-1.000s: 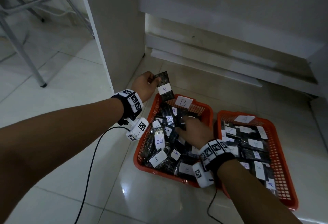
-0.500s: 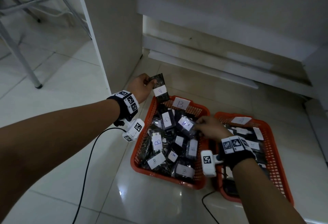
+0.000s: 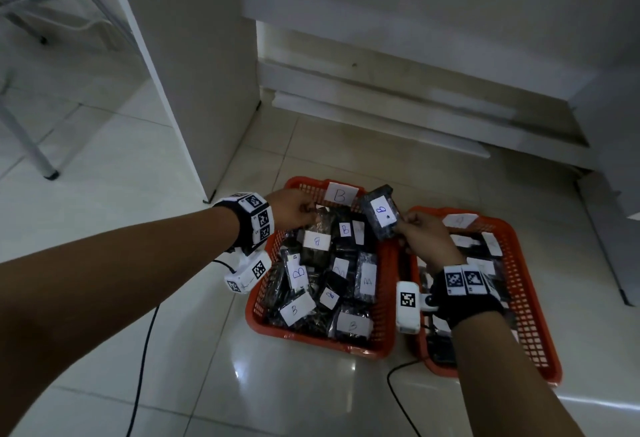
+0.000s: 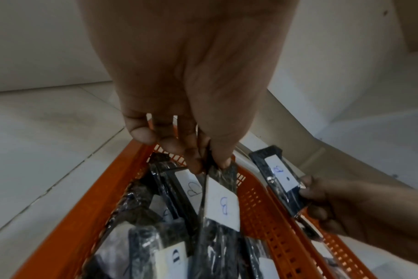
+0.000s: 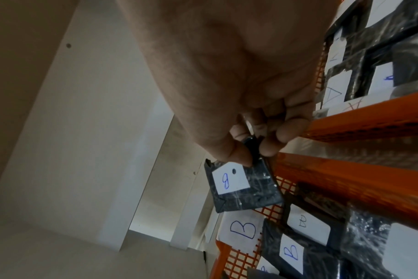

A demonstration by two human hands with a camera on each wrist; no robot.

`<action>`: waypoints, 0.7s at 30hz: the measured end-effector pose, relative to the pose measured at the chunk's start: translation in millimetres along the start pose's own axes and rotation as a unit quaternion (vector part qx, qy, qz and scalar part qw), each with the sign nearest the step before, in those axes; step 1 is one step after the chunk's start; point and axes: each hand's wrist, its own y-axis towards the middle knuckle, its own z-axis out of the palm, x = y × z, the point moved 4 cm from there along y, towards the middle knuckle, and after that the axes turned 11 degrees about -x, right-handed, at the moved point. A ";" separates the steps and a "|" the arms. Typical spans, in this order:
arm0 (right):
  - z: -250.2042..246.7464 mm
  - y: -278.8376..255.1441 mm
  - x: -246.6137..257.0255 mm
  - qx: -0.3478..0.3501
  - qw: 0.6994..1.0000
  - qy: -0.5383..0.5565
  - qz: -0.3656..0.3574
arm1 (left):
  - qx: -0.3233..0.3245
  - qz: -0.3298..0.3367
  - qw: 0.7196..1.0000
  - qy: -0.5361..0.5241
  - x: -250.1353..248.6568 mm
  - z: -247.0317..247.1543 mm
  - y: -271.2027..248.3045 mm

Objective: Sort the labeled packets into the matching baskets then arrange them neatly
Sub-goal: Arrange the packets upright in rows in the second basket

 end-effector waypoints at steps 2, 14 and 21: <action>-1.4 -3.7 0.6 -0.007 1.000 0.010 -0.005 | -0.015 -0.001 1.000 0.022 -0.7 3.6 3.3; 19.0 -15.0 -14.5 0.060 0.998 0.020 0.001 | -0.216 -0.113 0.966 -0.081 15.4 -19.8 19.3; 33.7 -25.6 -2.2 0.125 0.978 -0.125 -0.112 | -0.282 -0.168 0.932 -0.152 38.2 -47.1 20.0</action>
